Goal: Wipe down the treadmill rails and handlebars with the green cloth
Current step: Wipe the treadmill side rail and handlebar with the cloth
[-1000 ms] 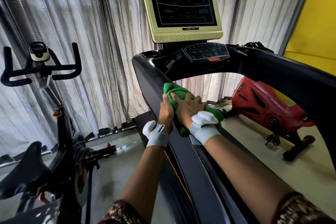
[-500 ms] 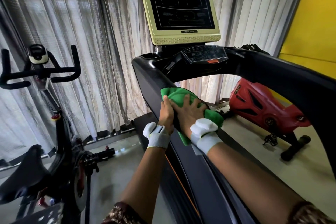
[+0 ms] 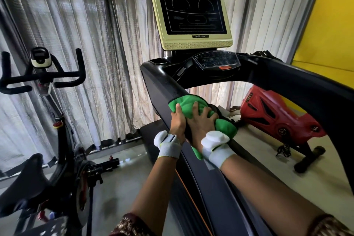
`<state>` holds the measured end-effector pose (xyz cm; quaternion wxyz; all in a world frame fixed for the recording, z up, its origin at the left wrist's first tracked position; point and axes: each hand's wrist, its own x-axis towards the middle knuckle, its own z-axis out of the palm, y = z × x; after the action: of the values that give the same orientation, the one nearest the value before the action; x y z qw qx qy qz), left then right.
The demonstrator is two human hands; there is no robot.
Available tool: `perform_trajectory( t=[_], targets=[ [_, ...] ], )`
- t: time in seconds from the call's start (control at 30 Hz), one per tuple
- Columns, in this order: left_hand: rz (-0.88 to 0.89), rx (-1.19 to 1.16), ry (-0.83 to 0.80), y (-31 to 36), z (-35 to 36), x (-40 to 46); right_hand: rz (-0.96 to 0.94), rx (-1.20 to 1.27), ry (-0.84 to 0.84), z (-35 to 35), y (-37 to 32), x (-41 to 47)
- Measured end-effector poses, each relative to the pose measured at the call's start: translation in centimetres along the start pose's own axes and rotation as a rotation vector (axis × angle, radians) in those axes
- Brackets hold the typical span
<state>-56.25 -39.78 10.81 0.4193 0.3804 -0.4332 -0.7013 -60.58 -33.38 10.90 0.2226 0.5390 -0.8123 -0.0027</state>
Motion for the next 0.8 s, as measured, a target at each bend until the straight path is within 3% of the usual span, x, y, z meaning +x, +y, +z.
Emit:
perform_trajectory(
  t=[0.2, 0.4, 0.57, 0.8],
  targets=[
    [0.069, -0.003, -0.057, -0.2, -0.4, -0.3, 0.082, 0.280, -0.208, -2.0, 1.1, 4.2],
    [0.092, 0.027, -0.074, -0.6, -0.6, 0.5, 0.114, 0.239, -0.148, -1.1, 1.3, 2.1],
    [0.114, 0.055, -0.051, -0.3, 0.0, 2.0, 0.146, 0.351, -0.233, -1.7, 1.4, 5.7],
    [0.137, 0.108, 0.001, 0.2, -0.2, 5.0, 0.112, 0.232, -0.213, -0.7, 1.1, 5.7]
  ],
)
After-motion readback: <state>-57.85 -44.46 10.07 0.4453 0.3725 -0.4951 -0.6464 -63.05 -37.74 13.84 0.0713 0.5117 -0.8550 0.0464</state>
